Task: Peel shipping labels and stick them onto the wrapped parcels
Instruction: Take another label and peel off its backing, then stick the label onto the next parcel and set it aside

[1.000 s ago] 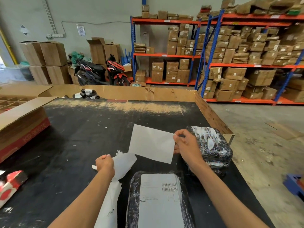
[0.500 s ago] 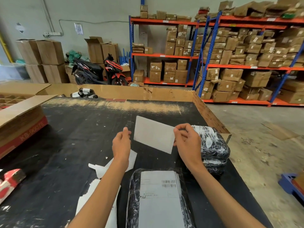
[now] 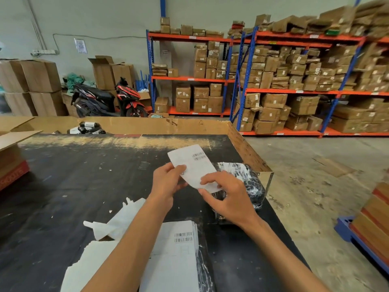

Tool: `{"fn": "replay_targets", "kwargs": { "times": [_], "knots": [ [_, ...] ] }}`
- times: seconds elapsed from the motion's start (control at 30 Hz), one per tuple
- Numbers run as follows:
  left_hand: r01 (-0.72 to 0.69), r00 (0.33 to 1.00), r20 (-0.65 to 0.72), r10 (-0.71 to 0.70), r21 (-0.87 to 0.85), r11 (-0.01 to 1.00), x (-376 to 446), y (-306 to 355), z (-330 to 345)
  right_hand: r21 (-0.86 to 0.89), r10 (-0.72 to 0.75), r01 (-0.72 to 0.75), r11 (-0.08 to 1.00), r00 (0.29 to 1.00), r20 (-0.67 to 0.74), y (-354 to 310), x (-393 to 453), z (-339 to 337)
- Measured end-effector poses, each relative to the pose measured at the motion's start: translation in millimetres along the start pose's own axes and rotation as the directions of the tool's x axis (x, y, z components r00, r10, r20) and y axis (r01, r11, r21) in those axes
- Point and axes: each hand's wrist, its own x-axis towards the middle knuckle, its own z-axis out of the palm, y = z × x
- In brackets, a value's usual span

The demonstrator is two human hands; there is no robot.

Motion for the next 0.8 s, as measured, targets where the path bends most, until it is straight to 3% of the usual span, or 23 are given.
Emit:
{"fn": "replay_targets", "kwargs": {
  "times": [0.13, 0.2, 0.23, 0.3, 0.37, 0.5, 0.8],
  "knots": [
    [-0.16, 0.986, 0.056, 0.155, 0.087, 0.983, -1.0, -4.1, 23.4, 0.023, 0.111, -0.128, 0.992, 0.93, 0.35, 18.5, -13.7, -20.3],
    [-0.217, 0.975, 0.063, 0.211, 0.107, 0.97, 0.7, -6.7, 33.0, 0.007, 0.179, -0.203, 0.979, 0.88, 0.441, 29.3, -22.5, -29.5],
    [-0.239, 0.97, 0.079, 0.23, 0.12, 0.964, 2.5, -7.0, 36.1, 0.028, 0.236, -0.271, 0.962, 0.88, 0.412, 32.8, -25.1, -32.3],
    [-0.241, 0.962, 0.167, 0.215, 0.157, 0.958, 8.8, -8.9, 44.9, 0.104, 0.414, -0.438, 0.893, 0.889, 0.194, 42.4, -24.7, -38.3],
    [-0.198, 0.945, 0.294, 0.143, 0.164, 0.966, 13.8, -10.4, 50.6, 0.185, 0.575, -0.565, 0.804, 0.818, 0.0, 51.9, -15.7, -44.7],
    [-0.131, 0.898, 0.436, 0.055, 0.147, 0.98, 26.2, -17.0, 67.6, 0.421, 0.692, -0.651, 0.632, 0.718, 0.072, 80.5, -2.5, -58.3],
    [-0.246, 0.905, 0.421, 0.057, 0.41, 0.878, 63.5, -23.9, 103.2, 0.322, 0.795, -0.765, 0.558, 0.604, 0.058, 131.1, 14.7, -63.7]
  ]
}}
